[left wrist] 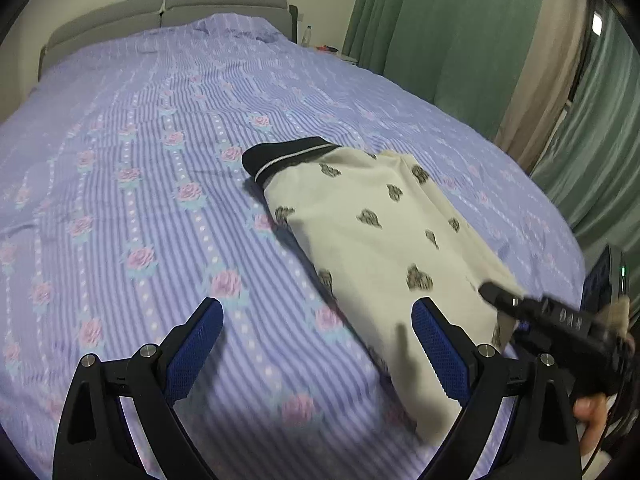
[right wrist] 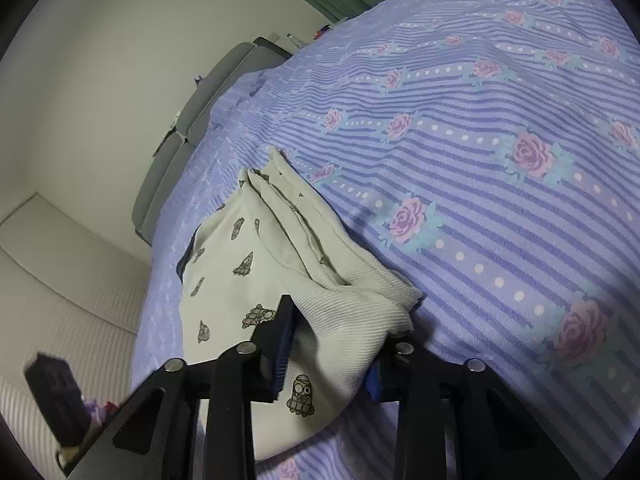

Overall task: Fold small clothes
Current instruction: 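Grasp the folded shirt hem with both grippers, then lift the folded shirt with both grippers and carry it to the clothes stack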

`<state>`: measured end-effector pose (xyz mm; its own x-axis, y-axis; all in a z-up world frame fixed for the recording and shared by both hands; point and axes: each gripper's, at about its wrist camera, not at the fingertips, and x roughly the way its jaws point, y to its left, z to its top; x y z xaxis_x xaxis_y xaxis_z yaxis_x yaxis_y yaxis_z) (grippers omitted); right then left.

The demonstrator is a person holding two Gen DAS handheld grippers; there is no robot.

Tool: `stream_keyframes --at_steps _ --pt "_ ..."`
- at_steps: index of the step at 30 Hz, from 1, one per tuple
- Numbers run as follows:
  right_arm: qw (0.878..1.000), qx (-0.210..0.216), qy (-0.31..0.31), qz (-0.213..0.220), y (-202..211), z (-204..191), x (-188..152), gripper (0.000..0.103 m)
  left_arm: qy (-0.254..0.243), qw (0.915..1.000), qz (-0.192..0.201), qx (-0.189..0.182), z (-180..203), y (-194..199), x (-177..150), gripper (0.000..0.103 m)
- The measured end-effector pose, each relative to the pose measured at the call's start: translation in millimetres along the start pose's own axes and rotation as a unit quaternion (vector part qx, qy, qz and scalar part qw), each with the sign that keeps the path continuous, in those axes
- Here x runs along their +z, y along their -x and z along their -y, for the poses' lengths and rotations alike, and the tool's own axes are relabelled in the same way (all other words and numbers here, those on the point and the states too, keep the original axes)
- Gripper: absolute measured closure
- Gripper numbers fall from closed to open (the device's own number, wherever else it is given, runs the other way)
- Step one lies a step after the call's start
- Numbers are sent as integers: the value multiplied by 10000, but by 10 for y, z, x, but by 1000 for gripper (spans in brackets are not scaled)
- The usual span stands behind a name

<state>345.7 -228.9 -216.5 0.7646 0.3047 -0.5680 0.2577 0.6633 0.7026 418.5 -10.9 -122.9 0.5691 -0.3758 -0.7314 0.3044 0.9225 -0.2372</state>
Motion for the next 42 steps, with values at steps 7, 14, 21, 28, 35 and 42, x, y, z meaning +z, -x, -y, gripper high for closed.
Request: stream_keyframes --at_steps 7,14,21,28,35,42 --pt "9993 -228 264 94 13 -47 -42 77 807 9926 -331 -844 -261 -379 245 8" --pt "9991 -243 321 130 13 -8 -52 77 1396 9763 -461 -1591 -369 -751 465 18" --pt "9990 -231 355 141 -8 -32 -22 83 1151 9821 -607 -1362 -267 -860 620 72" --pt "9981 -187 554 187 96 -145 -11 86 49 9963 -326 -791 76 -516 706 80" --pt "9965 72 790 278 387 -408 -40 88 -649 9972 -19 -373 362 68 746 80" --pt "9911 479 1172 410 831 -872 -259 88 -728 9967 372 16 217 925 626 80"
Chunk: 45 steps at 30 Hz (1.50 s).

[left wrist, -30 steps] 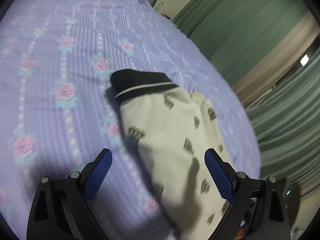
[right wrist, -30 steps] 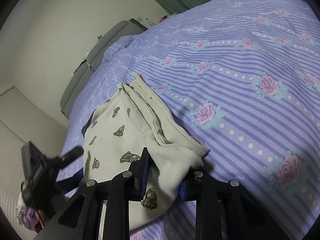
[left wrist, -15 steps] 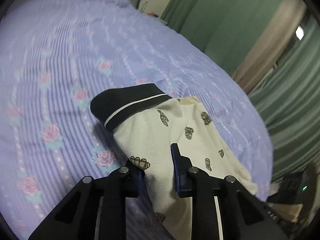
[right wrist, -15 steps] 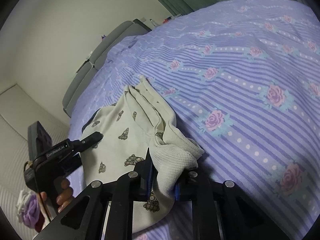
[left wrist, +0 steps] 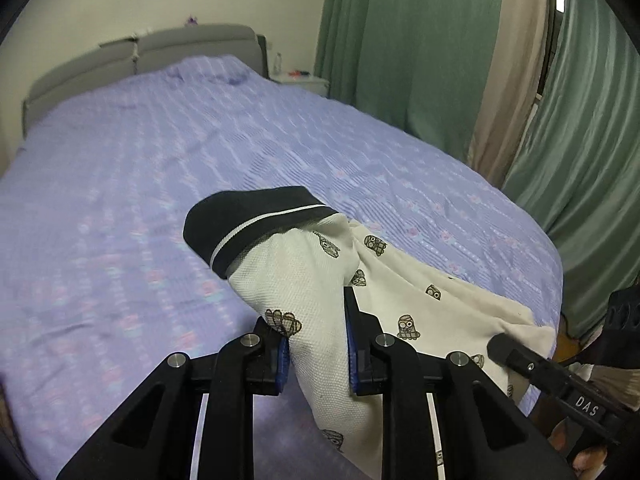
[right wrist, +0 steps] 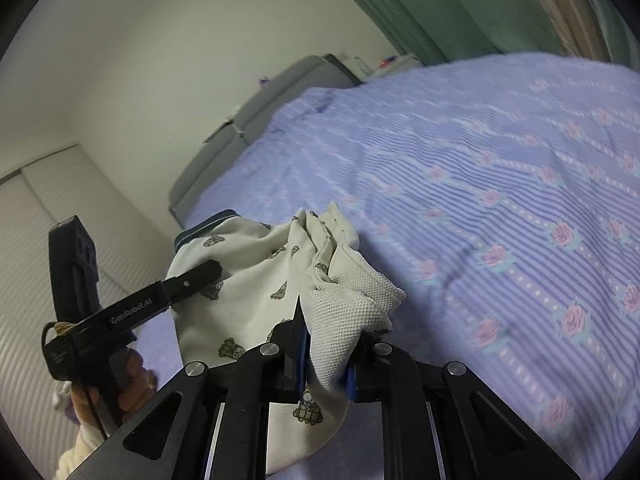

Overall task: Fold small clothes
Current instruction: 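Lift the folded shirt with both grippers and carry it to the clothes stack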

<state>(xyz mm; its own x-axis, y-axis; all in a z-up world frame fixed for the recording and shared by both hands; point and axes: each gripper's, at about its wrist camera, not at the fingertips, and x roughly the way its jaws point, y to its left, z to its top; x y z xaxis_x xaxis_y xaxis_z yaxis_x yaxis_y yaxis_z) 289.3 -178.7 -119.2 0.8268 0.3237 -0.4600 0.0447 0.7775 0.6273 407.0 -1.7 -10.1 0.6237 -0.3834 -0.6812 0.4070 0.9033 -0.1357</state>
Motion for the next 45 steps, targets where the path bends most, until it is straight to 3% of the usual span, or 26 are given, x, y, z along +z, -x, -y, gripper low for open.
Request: stream_keyframes --at_steps 8,18,29,41,45 --pt "9972 490 572 -25 298 -792 -236 88 58 9976 427 548 -315 1078 -214 80" --pt "9880 986 1185 -47 410 -1789 -524 88 152 9912 869 987 -912 2147 -465 80" --pt "9677 1703 1844 -227 264 -3041 -915 88 -62 9821 895 1656 -1787 3086 -358 80" --pt "9364 2569 2338 -496 -196 -4435 -1290 88 -153 9691 793 2329 -2951 3721 -46 80" --pt "9306 2713 2387 -577 -390 -4694 -1392 88 -173 9708 700 2287 -3213 3719 -58 80"
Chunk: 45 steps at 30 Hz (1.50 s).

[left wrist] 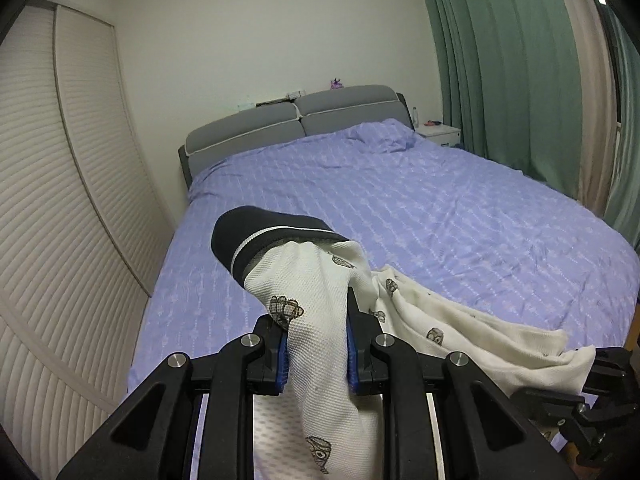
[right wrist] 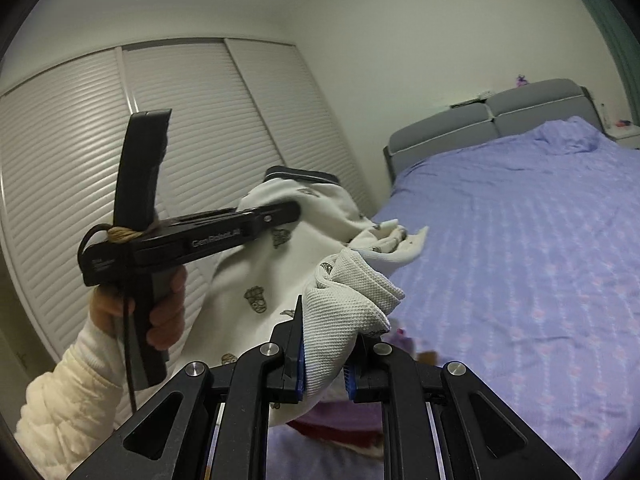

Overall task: Fold small clothes
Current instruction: 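Lift the folded shirt with both grippers and carry it to the clothes stack, then lower the shirt onto the clothes stack and open both grippers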

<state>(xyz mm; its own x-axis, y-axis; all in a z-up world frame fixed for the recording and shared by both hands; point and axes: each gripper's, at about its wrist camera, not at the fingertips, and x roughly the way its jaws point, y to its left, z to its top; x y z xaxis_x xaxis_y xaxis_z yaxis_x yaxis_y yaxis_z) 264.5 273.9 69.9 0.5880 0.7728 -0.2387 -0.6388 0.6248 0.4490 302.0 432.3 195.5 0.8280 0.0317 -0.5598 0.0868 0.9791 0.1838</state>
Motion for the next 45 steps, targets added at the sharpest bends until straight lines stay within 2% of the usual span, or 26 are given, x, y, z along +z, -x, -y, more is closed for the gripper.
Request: stream_keyframes --at_steps 8,11,14,16,18,20,25,27,29,31,34,36,39,41,45 --pt "9995 44 -152 -288 -529 -65 -246 88 65 9990 -436 4 -366 -432 -239 80" --pt "9990 -16 -139 -424 -602 -122 -405 88 21 9977 -680 53 -400 -626 -343 80" --pt "9985 -108 -188 -504 -652 -125 -534 88 56 9972 -741 62 -440 -692 -442 78" --pt "9983 -144 -247 -503 -654 -130 -578 87 68 9969 -779 129 -470 -721 -507 70" --pt "9984 -149 -273 -472 -644 -155 -601 86 53 9966 -718 408 -505 -693 -553 46" --pt "9982 -136 -414 -419 -601 -163 -604 86 92 9965 -552 626 -564 -612 -579 33" --pt "9975 -96 -516 -481 -668 -138 -592 81 697 9925 -210 983 -703 -151 -687 31" --pt "9972 -61 -582 -468 -672 -109 -581 69 722 9926 -83 972 -610 51 -814 28" --pt "9969 -40 -668 -415 -660 -57 -557 63 738 9929 -20 929 -469 215 -985 25" --pt "9963 -25 -776 -376 -625 -26 -558 62 719 9941 7 811 -314 322 -1192 25" --pt "9949 -24 -943 -354 -577 27 -588 58 673 9934 -170 910 -173 320 -1443 25" --pt "9942 -103 -1021 -335 -519 44 -622 53 670 9921 -284 1026 -163 282 -1523 25" --pt "9919 -292 -1207 -259 -421 131 -667 52 972 9888 -501 1014 -268 197 -1626 23" --pt "9904 -470 -1260 -306 -386 206 -702 51 1245 9867 -512 914 -340 210 -1659 23" --pt "9889 -747 -1196 -467 -316 311 -757 51 1341 9836 -365 1151 -313 336 -1618 24"
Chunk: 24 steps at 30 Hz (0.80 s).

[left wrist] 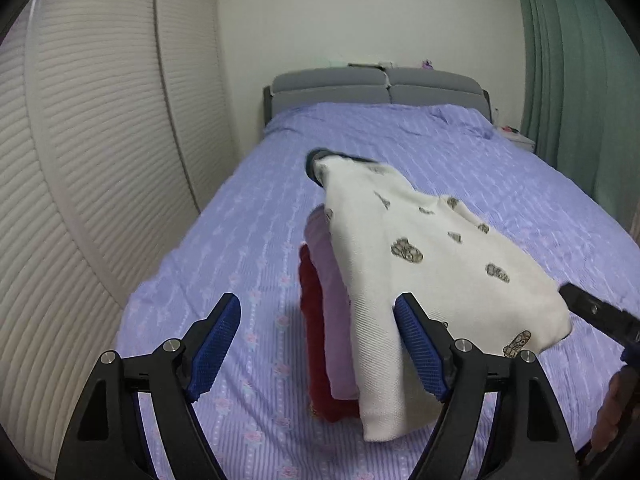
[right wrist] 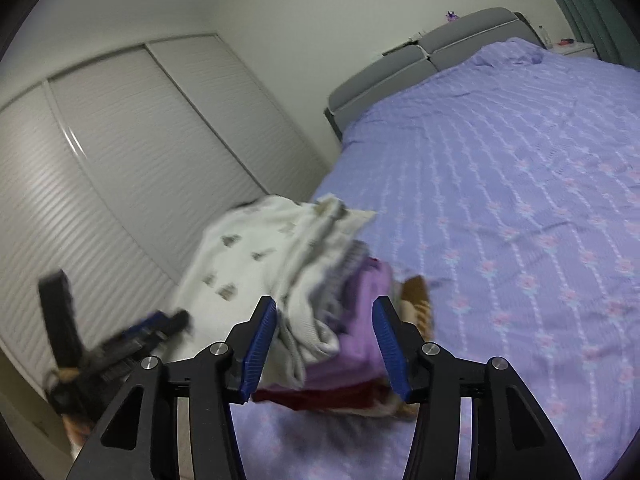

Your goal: Fold small clothes

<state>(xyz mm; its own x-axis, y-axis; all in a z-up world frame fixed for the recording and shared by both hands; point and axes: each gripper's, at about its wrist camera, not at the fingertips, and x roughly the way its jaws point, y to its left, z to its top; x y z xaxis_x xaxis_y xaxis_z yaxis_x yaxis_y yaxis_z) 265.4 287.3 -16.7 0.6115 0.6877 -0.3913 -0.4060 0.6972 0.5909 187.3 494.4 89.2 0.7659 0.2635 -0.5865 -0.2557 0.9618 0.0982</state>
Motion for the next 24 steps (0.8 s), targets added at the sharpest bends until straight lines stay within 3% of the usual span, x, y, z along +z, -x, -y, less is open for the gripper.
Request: stream_keyframes --at_steps 2,5,7,9,12,18,24 --pt "9997 -172 136 51 101 53 -20 51 6 9998 132 120 39 112 7 23" --pt "9977 -486 479 26 279 107 0 34 124 9985 367 384 134 371 4 19" --pt "9935 -820 782 57 446 151 24 27 119 9978 522 396 258 548 -31 15" --pt "9898 -983 1022 119 613 204 52 24 200 9967 695 372 428 744 -87 3" --pt "9844 -1090 1377 38 921 320 98 15 310 9956 813 337 655 943 -203 0" --pt "9761 -1276 1755 102 1580 577 97 13 255 9957 879 -140 1426 1238 -559 0" --pt "9670 -1576 1978 296 2262 822 6 13 306 9959 640 -563 2126 1368 -824 0"
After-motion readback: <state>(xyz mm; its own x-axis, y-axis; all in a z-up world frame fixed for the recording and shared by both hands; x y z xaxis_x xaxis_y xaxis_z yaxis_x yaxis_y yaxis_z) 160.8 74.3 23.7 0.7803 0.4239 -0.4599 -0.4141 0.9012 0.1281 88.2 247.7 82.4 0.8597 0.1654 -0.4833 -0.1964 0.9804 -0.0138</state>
